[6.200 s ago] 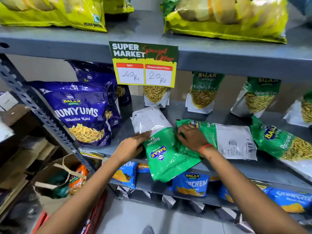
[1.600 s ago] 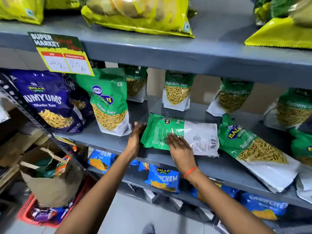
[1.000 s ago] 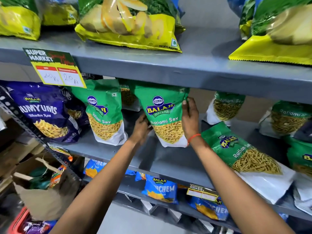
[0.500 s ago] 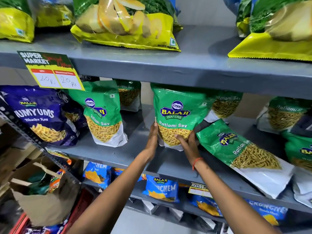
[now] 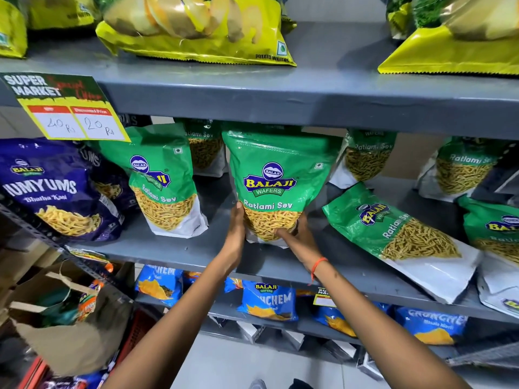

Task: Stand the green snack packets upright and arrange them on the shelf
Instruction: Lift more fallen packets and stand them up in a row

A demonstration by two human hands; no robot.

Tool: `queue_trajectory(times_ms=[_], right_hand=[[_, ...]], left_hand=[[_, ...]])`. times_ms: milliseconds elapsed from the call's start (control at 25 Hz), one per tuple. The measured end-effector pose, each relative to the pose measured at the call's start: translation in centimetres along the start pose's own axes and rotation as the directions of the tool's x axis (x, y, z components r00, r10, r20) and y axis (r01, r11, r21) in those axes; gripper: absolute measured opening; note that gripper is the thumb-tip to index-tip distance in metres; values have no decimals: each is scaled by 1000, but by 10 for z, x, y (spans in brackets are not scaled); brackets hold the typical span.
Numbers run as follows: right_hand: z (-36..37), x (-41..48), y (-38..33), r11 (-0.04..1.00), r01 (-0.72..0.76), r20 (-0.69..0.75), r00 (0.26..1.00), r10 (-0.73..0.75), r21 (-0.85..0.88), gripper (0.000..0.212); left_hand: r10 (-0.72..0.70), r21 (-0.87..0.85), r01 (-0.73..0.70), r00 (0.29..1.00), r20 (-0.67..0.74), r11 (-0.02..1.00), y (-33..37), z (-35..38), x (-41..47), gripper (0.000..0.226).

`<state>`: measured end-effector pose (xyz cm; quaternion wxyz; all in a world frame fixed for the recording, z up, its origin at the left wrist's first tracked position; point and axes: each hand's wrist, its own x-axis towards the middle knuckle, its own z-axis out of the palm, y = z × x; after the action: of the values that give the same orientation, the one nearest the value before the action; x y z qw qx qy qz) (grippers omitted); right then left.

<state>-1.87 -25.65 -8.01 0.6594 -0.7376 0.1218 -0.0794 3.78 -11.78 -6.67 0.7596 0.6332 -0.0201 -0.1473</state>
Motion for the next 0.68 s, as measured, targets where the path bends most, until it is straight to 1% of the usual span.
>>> queue_trajectory(times_ms=[160, 240, 280, 320, 360, 400, 440, 480, 520, 560, 600, 640, 680], right_hand=[[0, -3, -3, 1000, 8, 11, 1000, -8, -9, 66], [-1, -6, -6, 1000, 6, 23, 1000, -6, -10, 57], [-1, -8, -8, 1000, 11, 13, 1000, -11, -13, 50], [-3, -12, -10, 1000, 21, -22, 1000, -22, -23, 45], [-6, -15, -12, 998, 39, -77, 996, -43, -51, 42], [-11, -18, -14, 992, 63, -141, 987, -77, -106, 45], [-19, -19, -16, 976, 92, -195, 972, -131, -195, 52], [-28, -20, -20, 944, 119, -223, 956, -193, -308, 60], [-37, -21, -24, 897, 142, -226, 940, -254, -418, 66], [-47, -22, -28, 839, 155, -220, 926, -308, -522, 67], [-59, -21, -31, 765, 158, -206, 911, -357, -624, 64], [-72, -21, -32, 684, 140, -192, 903, -385, -716, 60], [-83, -20, -33, 600, 93, -182, 907, -380, -795, 57]], left_hand=[[-20, 16, 20, 1000, 9, 1000, -1, -1, -3, 42], [-5, 58, 5, 1000, 11, 998, -3, -2, -6, 46], [49, 132, -47, 999, -8, 990, -6, -3, -9, 50], [149, 256, -137, 988, -27, 957, -8, -2, -13, 56], [284, 397, -248, 958, -34, 884, -8, 1, -19, 61], [430, 518, -357, 903, -23, 778, -6, 6, -25, 66], [555, 609, -445, 832, 9, 657, -4, 14, -31, 68], [644, 673, -510, 762, 64, 536, -4, 23, -37, 69], [702, 707, -562, 700, 131, 429, -7, 32, -43, 69], [725, 718, -600, 661, 195, 353, -10, 43, -48, 68], [723, 711, -629, 644, 250, 315, -14, 55, -53, 67], [705, 702, -648, 644, 298, 294, -17, 70, -56, 66], [680, 702, -656, 651, 337, 279, -21, 83, -57, 65]])
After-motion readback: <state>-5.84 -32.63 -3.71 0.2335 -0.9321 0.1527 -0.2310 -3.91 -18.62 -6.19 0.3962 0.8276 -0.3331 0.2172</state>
